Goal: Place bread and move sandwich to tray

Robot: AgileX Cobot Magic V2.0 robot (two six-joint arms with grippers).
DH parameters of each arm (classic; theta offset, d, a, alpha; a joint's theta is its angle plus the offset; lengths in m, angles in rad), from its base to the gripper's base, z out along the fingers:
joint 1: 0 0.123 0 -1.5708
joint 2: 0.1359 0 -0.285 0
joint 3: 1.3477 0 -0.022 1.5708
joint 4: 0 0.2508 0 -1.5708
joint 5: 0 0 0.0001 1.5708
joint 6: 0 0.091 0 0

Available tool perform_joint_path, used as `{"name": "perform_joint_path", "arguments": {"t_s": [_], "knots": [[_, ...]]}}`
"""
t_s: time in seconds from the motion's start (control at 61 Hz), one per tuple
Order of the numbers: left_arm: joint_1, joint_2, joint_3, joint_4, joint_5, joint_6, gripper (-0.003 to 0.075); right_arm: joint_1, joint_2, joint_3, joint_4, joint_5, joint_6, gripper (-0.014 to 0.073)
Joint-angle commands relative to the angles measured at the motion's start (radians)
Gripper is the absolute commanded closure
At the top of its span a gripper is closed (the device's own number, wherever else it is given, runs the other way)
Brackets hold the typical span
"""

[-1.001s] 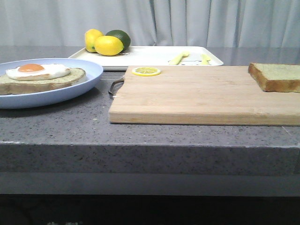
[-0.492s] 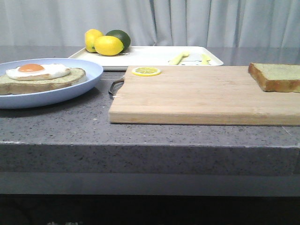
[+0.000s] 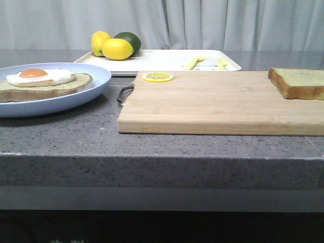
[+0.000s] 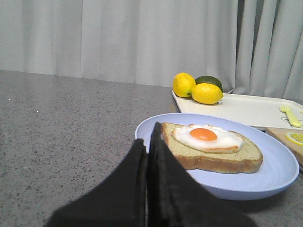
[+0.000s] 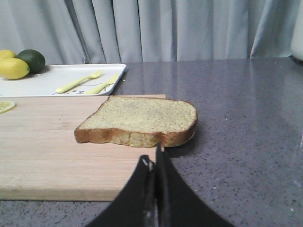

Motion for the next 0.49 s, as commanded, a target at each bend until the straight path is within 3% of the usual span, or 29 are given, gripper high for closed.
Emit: {"name": "perform_joint_path", "arguments": {"t_s": [0.0, 0.23, 0.476], "knots": [[0.002, -0.017, -0.102, -0.012, -0.04, 0.003, 0.0738, -0.005, -0.023, -0.085, -0.015, -0.044, -0.005, 0.0662], [0.002, 0.044, -0.358, -0.006, 0.166, 0.003, 0.0738, -0.005, 0.004, -0.313, -0.088, 0.133, -0.005, 0.0662], [0.002, 0.266, -0.632, 0.005, 0.393, 0.003, 0.0738, -0.005, 0.164, -0.571, -0.102, 0.332, -0.005, 0.0662]]}}
